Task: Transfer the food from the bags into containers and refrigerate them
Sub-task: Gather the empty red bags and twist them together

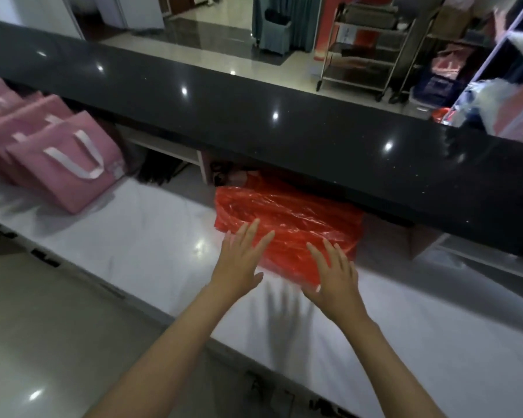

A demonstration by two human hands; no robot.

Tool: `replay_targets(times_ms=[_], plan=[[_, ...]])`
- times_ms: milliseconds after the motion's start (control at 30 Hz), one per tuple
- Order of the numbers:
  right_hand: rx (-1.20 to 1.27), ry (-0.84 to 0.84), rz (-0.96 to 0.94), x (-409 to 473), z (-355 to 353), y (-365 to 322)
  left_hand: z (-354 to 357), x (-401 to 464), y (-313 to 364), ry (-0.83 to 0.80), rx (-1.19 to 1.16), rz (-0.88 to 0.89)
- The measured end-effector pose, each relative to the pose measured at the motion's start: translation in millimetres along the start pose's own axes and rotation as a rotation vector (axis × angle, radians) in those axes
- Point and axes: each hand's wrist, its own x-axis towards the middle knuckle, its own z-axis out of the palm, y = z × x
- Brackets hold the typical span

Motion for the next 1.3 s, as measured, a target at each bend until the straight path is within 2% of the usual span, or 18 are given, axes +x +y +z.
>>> replay_targets(times_ms=[67,267,433,567,667,800,933,1000,1067,1133,1233,1300], plan=[[-0.043,-0.049,0.064,43.9,-0.4,1.0,-2.5,45.6,-10.3,0.002,0.057,0.039],[-0.107,-0.224,0.168,134.3,12.5,9.9,0.9,155.0,-30.1,-0.330,0.375,0.061],[-0.135,-0.403,0.184,159.2,31.8,25.3,16.6,188.9,-42.1,-0.455,0.381,0.098],[-0.118,-0.433,0.168,165.6,47.2,28.8,29.4,199.6,-44.5,-0.512,0.342,0.130],[-0.045,-0.420,0.189,165.4,53.5,30.4,41.3,201.1,-50.1,-0.519,0.295,0.124],[0.003,-0.361,0.181,150.9,64.4,30.7,55.4,182.9,-55.8,-0.374,0.238,0.141],[-0.140,-0.199,0.015,128.8,73.8,27.2,63.5,147.0,-59.0,-0.390,0.270,0.134],[-0.278,-0.079,-0.100,120.8,72.6,23.9,58.1,132.7,-57.5,-0.354,0.321,0.205],[-0.322,-0.032,-0.206,116.2,67.4,21.4,52.0,122.3,-56.9,-0.339,0.370,0.275],[-0.303,-0.071,-0.246,116.8,63.9,22.6,52.5,116.5,-61.4,-0.343,0.367,0.309],[-0.274,-0.300,-0.088,123.1,58.2,24.2,55.0,116.4,-71.3,-0.429,0.316,0.282],[-0.216,-0.356,0.010,125.4,52.9,27.9,50.8,119.8,-74.8,-0.483,0.231,0.218]])
